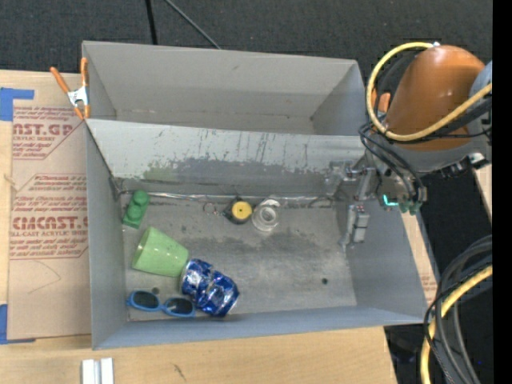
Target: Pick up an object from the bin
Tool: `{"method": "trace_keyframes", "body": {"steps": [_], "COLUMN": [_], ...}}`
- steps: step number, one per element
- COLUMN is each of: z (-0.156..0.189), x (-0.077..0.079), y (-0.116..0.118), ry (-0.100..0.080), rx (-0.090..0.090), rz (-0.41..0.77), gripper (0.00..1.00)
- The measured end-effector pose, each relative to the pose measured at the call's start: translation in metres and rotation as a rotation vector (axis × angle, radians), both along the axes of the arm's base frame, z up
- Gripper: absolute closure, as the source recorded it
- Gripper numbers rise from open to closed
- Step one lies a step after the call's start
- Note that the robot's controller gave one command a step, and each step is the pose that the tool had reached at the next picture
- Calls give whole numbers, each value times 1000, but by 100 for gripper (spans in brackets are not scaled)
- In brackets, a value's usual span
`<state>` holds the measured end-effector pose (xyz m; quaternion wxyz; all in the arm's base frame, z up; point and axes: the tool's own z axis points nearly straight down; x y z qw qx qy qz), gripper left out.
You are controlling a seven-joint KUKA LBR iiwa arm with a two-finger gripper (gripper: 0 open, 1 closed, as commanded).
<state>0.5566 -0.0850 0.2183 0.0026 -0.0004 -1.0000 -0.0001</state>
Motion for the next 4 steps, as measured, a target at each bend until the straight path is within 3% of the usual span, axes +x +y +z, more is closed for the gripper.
{"method": "trace_keyframes", "body": {"steps": [1, 2, 3, 4], "z": [-152, -148, -144, -136], "x": [15, 38, 41, 17], "y": [69, 85, 85, 59], "ry": [-5, -9, -17, -11], "rx": [1, 0, 0, 1], "rz": [145, 301, 301, 895], "gripper": [0, 0, 100, 100]}}
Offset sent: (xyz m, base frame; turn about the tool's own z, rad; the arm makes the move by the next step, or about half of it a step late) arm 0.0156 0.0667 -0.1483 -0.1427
